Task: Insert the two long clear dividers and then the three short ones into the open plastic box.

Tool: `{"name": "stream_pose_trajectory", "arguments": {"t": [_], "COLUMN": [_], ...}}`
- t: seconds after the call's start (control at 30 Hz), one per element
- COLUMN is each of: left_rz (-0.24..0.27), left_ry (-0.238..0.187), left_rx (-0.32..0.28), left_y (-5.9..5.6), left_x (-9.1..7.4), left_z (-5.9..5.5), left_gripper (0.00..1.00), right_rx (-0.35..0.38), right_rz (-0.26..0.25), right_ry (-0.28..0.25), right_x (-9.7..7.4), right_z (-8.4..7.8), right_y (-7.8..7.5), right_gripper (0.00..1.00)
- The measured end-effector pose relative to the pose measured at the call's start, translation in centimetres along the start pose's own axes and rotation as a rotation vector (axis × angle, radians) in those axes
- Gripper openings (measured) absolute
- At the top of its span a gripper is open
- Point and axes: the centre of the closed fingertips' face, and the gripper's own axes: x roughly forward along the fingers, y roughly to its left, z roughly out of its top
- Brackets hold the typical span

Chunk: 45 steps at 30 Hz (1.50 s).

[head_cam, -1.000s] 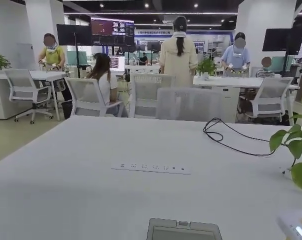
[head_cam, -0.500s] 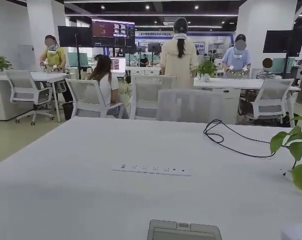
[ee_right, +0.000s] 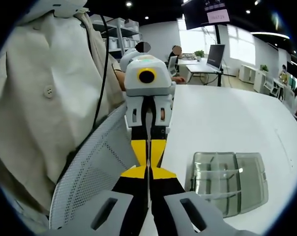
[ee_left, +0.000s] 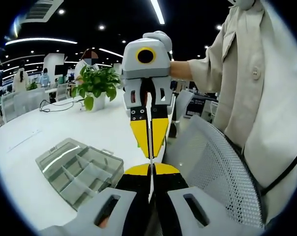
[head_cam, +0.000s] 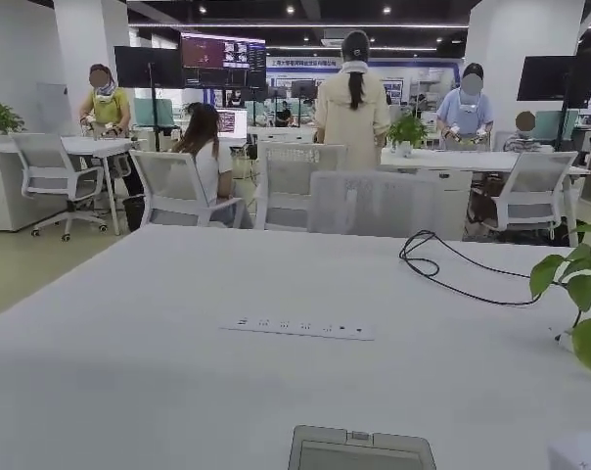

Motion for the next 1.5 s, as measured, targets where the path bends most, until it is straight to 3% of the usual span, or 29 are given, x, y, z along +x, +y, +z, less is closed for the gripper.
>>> {"name": "stream_pose_trajectory", "arguments": {"t": [0.33,0.73,0.93,1.17,1.27,1.5], "left_rz": [0.061,0.124,0.193,0.261,0.296,0.341], "left_ry": [-0.012,-0.020,-0.050,-0.064,-0.081,-0.078], "left_rx": [0.000,-0.052,-0.086,-0.108,-0.112,-0.118], "left_y": [1.1,2.6,4.1,5.4,6.0,6.9], "left_x": [-0.1,-0.6,-1.5,-2.0,-2.2,-2.4], "left_z": [0.0,-0.3,-0.3,-0.5,-0.4,-0.7], "left_gripper": [0.00,0.18,0.25,0.37,0.44,0.54], "right_rx": [-0.024,-0.068,-0.038,-0.047,-0.038,-0.020], "right_rz": [-0.055,-0.131,-0.215,-0.264,-0.287,-0.324], "right_ry": [0.039,0.106,0.145,0.176,0.203,0.284], "right_x": [0.0,-0.6,-1.4,-2.0,-2.2,-2.7], "right_z": [0.0,-0.8,-1.3,-1.8,-2.4,-4.3], "right_y": [-1.0,-2.7,-4.6,-6.1,-7.0,-8.9], "right_gripper": [0.02,0.02,0.02,0.02,0.02,0.02]}}
